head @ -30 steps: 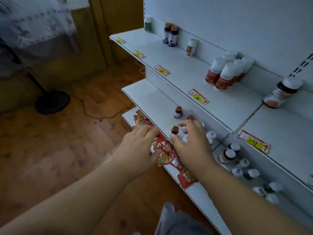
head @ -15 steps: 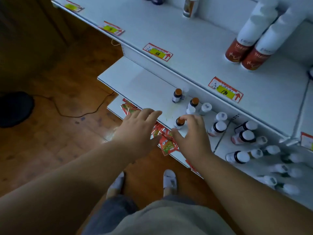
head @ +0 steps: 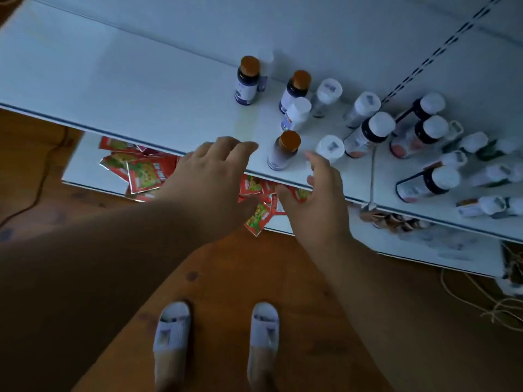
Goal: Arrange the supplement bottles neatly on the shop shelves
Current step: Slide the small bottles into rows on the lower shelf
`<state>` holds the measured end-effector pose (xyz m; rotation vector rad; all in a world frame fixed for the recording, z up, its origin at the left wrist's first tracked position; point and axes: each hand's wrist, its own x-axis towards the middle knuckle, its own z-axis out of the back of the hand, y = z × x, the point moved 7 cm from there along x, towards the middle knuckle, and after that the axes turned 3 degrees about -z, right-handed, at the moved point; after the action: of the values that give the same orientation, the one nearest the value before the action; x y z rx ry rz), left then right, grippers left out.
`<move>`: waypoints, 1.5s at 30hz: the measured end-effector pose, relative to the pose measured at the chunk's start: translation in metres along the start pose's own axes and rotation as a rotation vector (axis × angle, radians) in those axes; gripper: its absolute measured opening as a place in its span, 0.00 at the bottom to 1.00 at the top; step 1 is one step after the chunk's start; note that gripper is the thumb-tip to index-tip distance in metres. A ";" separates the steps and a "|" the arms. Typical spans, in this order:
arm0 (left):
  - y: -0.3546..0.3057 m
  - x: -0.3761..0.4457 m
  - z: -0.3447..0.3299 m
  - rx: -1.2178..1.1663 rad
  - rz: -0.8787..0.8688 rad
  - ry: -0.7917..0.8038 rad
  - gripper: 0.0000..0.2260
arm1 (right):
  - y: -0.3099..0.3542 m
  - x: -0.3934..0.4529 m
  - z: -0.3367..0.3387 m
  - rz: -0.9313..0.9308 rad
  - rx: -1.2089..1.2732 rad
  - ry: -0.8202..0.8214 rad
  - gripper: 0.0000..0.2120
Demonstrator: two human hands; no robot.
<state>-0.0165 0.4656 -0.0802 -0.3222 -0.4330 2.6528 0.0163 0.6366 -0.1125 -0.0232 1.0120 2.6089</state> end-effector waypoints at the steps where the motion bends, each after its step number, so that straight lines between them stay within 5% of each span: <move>1: 0.005 0.010 -0.015 -0.012 -0.011 0.004 0.35 | -0.007 0.012 -0.014 -0.005 0.015 -0.011 0.33; 8: 0.037 0.073 -0.102 -0.088 -0.035 -0.047 0.35 | -0.057 0.085 -0.085 0.056 0.122 -0.123 0.37; 16: 0.053 0.091 -0.134 -0.458 -0.014 -0.169 0.29 | -0.083 0.120 -0.107 0.076 0.252 -0.139 0.32; 23: 0.071 0.032 -0.117 -0.607 0.128 -0.230 0.30 | -0.052 0.064 -0.119 -0.099 0.656 0.180 0.22; 32: 0.018 -0.104 0.034 -0.686 0.243 -0.254 0.28 | 0.092 -0.058 -0.036 -0.168 0.945 0.392 0.05; 38: 0.009 -0.185 0.141 -0.667 0.234 -0.336 0.32 | 0.213 -0.126 0.019 -0.055 0.933 0.517 0.13; 45: 0.037 -0.222 0.239 -0.532 0.129 -0.406 0.32 | 0.322 -0.150 0.040 0.063 0.942 0.510 0.10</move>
<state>0.0955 0.2749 0.1625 0.0444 -1.2922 2.6840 0.0590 0.3952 0.1477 -0.4385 2.3341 1.9439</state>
